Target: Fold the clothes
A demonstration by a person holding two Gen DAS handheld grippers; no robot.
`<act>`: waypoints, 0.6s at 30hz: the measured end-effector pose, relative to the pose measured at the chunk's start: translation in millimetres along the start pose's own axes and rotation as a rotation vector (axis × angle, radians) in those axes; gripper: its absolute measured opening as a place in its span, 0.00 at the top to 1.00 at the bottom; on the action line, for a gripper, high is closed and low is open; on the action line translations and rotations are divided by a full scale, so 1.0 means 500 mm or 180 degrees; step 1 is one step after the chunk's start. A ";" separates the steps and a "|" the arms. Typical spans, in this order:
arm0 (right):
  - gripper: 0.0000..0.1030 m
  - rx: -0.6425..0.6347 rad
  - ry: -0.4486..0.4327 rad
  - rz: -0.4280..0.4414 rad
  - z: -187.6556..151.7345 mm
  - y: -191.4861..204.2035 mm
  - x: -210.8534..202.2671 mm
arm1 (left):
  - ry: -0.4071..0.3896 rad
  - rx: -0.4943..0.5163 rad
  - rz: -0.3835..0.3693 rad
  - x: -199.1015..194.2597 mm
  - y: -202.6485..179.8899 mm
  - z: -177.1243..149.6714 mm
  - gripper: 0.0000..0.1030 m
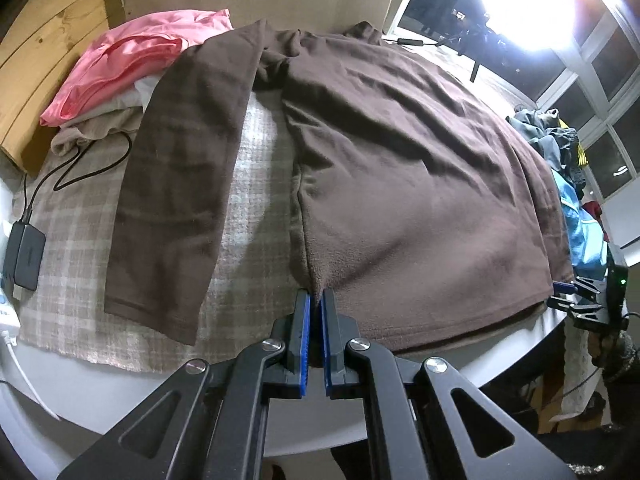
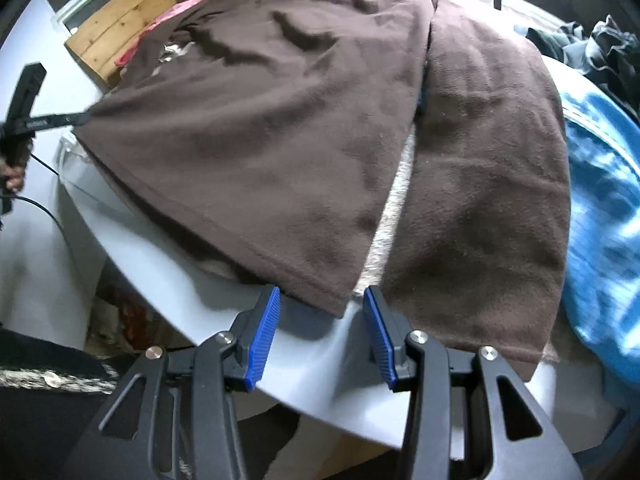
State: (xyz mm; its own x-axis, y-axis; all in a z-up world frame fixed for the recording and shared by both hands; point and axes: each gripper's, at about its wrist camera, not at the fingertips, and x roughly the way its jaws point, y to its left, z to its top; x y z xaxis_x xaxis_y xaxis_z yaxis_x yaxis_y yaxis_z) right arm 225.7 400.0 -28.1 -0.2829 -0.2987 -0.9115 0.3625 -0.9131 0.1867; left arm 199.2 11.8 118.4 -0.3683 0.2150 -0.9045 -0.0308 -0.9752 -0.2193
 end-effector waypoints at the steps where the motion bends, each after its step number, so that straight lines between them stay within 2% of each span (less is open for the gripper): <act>1: 0.59 -0.0045 -0.0011 -0.0024 -0.003 0.004 0.000 | 0.0003 -0.0003 -0.0008 0.001 0.002 0.002 0.96; 2: 0.59 -0.0093 -0.0026 -0.0054 -0.004 0.009 0.001 | 0.0007 0.0000 -0.0003 -0.004 0.006 0.003 0.96; 3: 0.64 -0.0142 -0.0040 -0.0083 -0.005 0.013 0.003 | 0.0013 0.0006 -0.0007 -0.004 0.006 0.002 0.96; 4: 0.73 -0.0193 -0.0046 -0.0117 -0.005 0.018 0.004 | 0.0020 0.0012 -0.0011 -0.003 0.005 0.001 0.96; 5: 0.91 -0.0253 -0.0026 -0.0170 -0.003 0.023 0.004 | 0.0027 0.0020 -0.0013 -0.003 0.005 0.001 0.96; 8: 0.92 -0.0473 0.0005 -0.0385 0.017 0.040 -0.020 | 0.0010 0.0084 -0.0032 -0.014 -0.006 0.006 0.96; 14: 0.92 -0.0892 -0.0293 -0.1001 0.085 0.058 -0.224 | -0.0156 0.0263 -0.0103 -0.086 -0.047 -0.022 0.96; 16: 0.92 -0.0875 -0.0327 -0.1046 0.089 0.074 -0.237 | -0.0134 0.0254 -0.0123 -0.079 -0.045 -0.047 0.96; 18: 0.92 -0.0949 -0.0230 -0.1022 0.069 0.090 -0.201 | -0.0002 0.0106 -0.0085 -0.038 -0.018 -0.073 0.96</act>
State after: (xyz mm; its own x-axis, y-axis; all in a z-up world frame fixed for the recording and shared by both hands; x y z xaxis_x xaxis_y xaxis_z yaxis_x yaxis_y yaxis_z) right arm 239.7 379.1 84.5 -0.4806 -0.0412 -0.8760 0.4834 -0.8459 -0.2254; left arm 240.6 18.4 124.3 -0.3674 0.2411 -0.8983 -0.0717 -0.9703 -0.2311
